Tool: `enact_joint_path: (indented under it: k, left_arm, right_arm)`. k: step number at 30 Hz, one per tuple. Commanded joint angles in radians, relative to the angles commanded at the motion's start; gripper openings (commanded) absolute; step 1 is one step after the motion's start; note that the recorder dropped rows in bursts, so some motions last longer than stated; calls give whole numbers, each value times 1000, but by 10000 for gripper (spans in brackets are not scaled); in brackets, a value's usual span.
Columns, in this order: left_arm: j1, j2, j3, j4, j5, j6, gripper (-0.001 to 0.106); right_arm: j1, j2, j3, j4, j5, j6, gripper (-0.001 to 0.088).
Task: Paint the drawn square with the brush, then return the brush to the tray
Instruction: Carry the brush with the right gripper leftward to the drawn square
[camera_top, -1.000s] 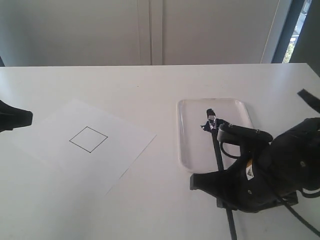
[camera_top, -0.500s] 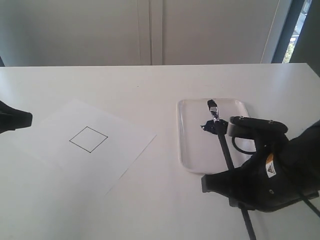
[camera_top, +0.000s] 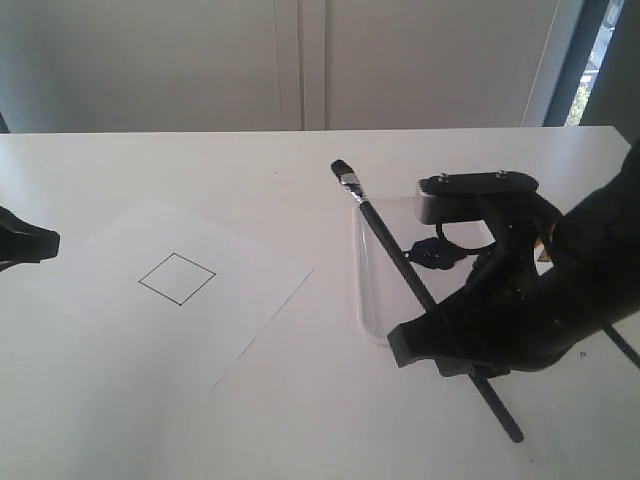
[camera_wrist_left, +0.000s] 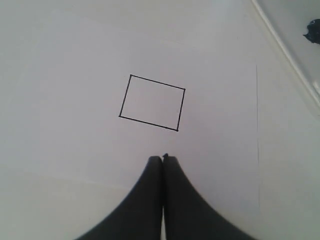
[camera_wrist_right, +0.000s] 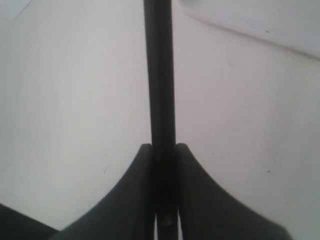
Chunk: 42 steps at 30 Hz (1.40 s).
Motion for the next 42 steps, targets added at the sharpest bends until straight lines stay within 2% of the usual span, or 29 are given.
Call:
enact_joint_path:
  k: [6, 13, 16, 23, 29, 32, 37, 42]
  left_arm:
    - [0, 33, -27, 0, -11, 4, 0]
    - [0, 101, -126, 25, -21, 26, 0]
    - [0, 167, -161, 33, -68, 26, 0]
    - [0, 372, -269, 46, -72, 27, 0]
    - [0, 505, -367, 64, -18, 9, 0]
    - [0, 549, -403, 123, -2, -28, 0]
    - [0, 623, -438, 303, 8, -180, 0]
    - [0, 658, -458, 315, 12, -209, 0]
  right_arm:
    - [0, 2, -54, 3, 81, -92, 0]
    - [0, 2, -90, 44, 113, -138, 0]
    - [0, 2, -97, 60, 128, -166, 0]
    - [0, 2, -106, 88, 135, -184, 0]
    - [0, 2, -146, 91, 133, -184, 0]
    - [0, 5, -169, 91, 150, -189, 0]
    - [0, 54, -179, 97, 168, -189, 0]
    - [0, 117, -179, 158, 138, -229, 0]
